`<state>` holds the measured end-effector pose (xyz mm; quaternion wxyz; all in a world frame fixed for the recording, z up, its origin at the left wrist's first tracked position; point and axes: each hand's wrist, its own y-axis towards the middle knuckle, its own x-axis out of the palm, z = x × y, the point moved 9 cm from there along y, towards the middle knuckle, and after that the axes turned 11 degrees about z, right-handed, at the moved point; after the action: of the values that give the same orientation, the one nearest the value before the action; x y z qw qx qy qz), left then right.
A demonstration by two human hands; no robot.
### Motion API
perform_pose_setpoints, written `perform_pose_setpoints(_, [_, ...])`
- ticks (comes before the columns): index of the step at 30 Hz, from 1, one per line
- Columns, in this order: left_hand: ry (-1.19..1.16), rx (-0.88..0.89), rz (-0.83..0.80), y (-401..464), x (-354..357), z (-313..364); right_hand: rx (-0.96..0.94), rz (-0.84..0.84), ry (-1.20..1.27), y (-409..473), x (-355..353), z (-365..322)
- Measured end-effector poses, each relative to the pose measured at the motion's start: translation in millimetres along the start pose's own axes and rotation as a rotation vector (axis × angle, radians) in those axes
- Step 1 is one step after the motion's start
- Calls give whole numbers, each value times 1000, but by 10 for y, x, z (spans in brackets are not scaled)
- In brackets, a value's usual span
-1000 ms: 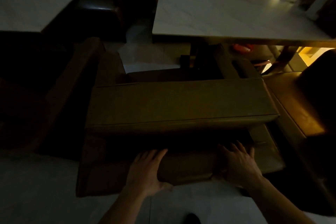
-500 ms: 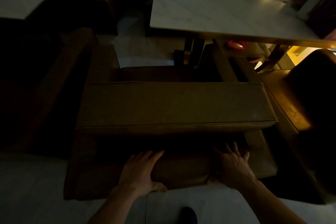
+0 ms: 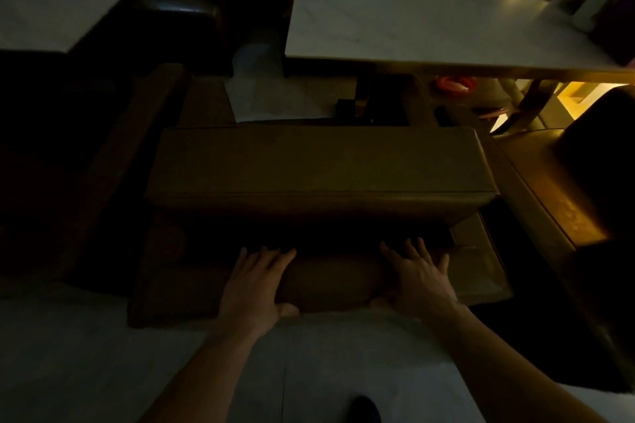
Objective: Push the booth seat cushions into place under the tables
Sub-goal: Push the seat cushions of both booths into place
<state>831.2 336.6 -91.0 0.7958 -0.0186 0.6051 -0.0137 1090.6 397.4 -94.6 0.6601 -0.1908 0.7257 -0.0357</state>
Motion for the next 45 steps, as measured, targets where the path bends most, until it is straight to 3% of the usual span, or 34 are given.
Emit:
perform_pose_setpoints(6, [-8,-23,28,-337,-396,201,9,28,54,-490,-197,-117])
perform_pose_setpoints(14, [-24,47,79,-563,-1496,713,-13,134,90,-1389,-1167,-359])
perform_pose_setpoints(19, [-37,178,72,-851,-1874,1656,57,261,69,-2204,-1722,105])
perform_pose_setpoints(24, [-27,174,40,-934,-1913,2048,62,317,70,-2436,-1936,386])
perform_pose_setpoints(30, [-31,324,73,-1146,-1875,3613,151,432,80,-3167,-2299,1699])
perform_pose_setpoints(38, [-48,452,-5,-1570,-1212,5662,317,456,100,-4276,-2194,3617])
perform_pose_setpoints(45, [-37,536,-89,-1605,-667,7032,450,445,127,-4725,-2018,4987])
